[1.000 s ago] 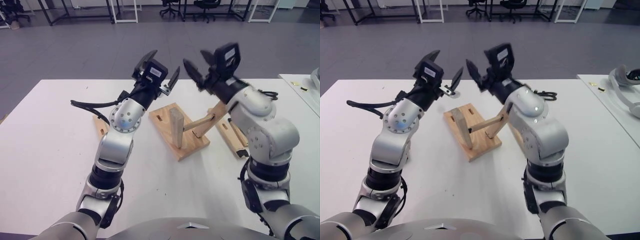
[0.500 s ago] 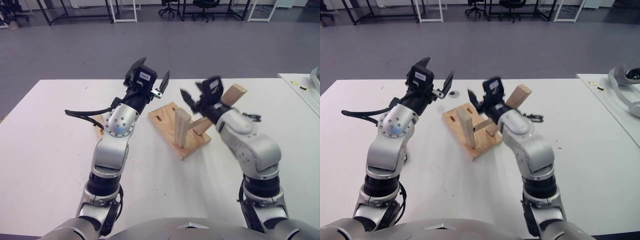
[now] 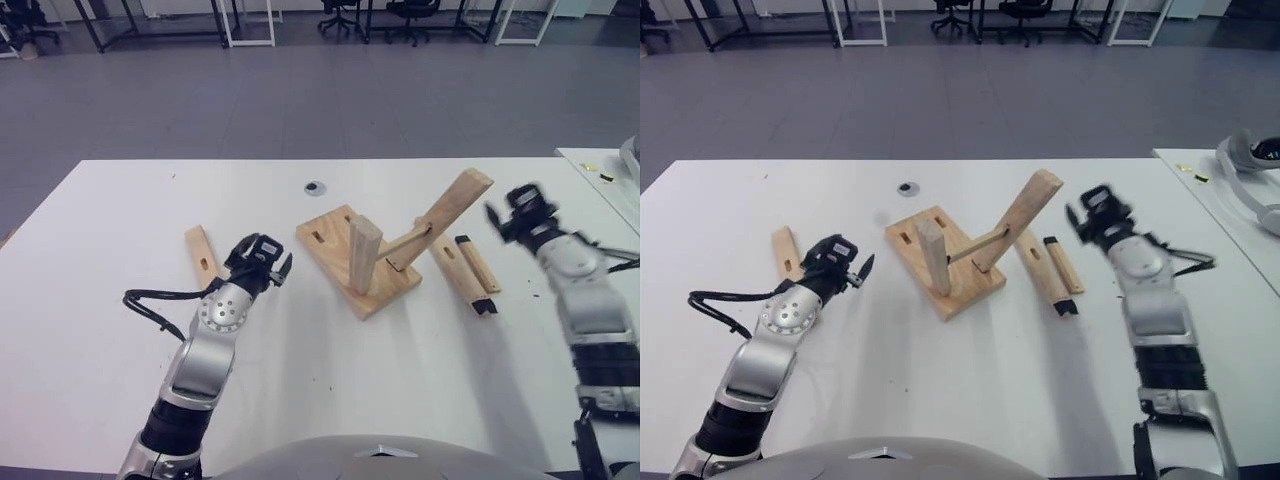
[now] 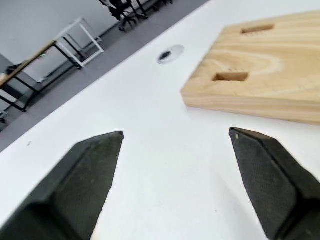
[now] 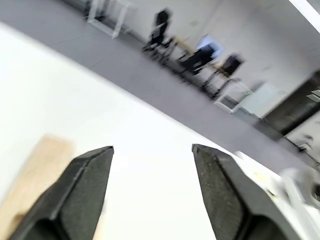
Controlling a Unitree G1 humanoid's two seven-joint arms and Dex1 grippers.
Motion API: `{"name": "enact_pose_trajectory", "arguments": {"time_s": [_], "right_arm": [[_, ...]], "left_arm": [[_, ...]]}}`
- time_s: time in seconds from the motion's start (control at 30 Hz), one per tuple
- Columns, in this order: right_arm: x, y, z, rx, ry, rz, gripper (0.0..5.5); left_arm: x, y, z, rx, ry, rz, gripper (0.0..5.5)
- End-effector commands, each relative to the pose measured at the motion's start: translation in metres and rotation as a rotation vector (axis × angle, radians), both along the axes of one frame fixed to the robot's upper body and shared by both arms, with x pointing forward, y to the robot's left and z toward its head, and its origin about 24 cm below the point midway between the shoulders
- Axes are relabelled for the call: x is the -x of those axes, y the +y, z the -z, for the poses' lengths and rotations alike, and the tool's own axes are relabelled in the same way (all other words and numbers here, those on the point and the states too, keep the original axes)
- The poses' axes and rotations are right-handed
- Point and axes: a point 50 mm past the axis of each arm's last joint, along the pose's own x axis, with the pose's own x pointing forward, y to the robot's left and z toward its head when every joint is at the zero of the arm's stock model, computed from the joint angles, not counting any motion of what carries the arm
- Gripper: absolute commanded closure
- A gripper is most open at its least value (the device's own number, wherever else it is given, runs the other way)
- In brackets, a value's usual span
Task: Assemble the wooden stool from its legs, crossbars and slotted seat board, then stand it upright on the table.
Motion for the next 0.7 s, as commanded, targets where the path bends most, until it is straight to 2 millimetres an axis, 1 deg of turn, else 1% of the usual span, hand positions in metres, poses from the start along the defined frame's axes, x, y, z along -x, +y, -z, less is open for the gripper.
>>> {"name": "enact_pose_trajectory", "arguments": {"time_s": [0.03, 0.1, 0.17, 0.2, 0.27, 0.33, 0.4, 0.43, 0.47, 0.53, 0.6, 0.67, 0.7], "right_arm": [[0.009, 0.024, 0.047, 0.082, 0.108, -0.171, 2.58], [0.011, 0.041, 0.054, 0.135, 0.129, -0.314, 2.58], [0.018, 0.058, 0.055, 0.198, 0.141, -0.495, 2.58], [0.023, 0.065, 0.054, 0.238, 0.141, -0.584, 2.58], [0.032, 0.078, 0.050, 0.263, 0.145, -0.714, 2.58], [0.039, 0.093, 0.043, 0.221, 0.132, -0.789, 2.58], [0.044, 0.104, 0.034, 0.162, 0.100, -0.812, 2.58], [0.049, 0.107, 0.030, 0.138, 0.100, -0.819, 2.58], [0.053, 0.108, 0.028, 0.122, 0.103, -0.817, 2.58], [0.061, 0.101, 0.022, 0.112, 0.103, -0.754, 2.58], [0.069, 0.083, 0.015, 0.124, 0.096, -0.637, 2.58], [0.080, 0.065, 0.003, 0.072, 0.086, -0.513, 2.58], [0.083, 0.054, -0.003, 0.043, 0.074, -0.421, 2.58]], "left_arm": [[-0.008, -0.006, 0.017, -0.040, 0.132, 0.096, 1.61], [-0.006, -0.003, 0.029, -0.062, 0.206, 0.129, 1.61], [-0.009, -0.005, 0.033, -0.043, 0.224, 0.155, 1.61], [-0.013, -0.010, 0.034, -0.017, 0.221, 0.173, 1.61], [-0.019, -0.019, 0.034, 0.034, 0.209, 0.193, 1.61], [-0.022, -0.021, 0.035, 0.056, 0.202, 0.191, 1.61], [-0.019, -0.010, 0.035, 0.054, 0.191, 0.155, 1.61], [-0.017, 0.000, 0.031, 0.032, 0.176, 0.130, 1.61], [-0.015, 0.010, 0.026, 0.004, 0.157, 0.110, 1.61], [-0.011, 0.028, 0.010, -0.029, 0.119, 0.076, 1.61], [-0.005, 0.045, -0.011, -0.063, 0.075, 0.044, 1.61], [0.000, 0.061, -0.031, -0.093, 0.030, 0.011, 1.61], [0.000, 0.068, -0.041, -0.074, -0.001, -0.020, 1.61]]}}
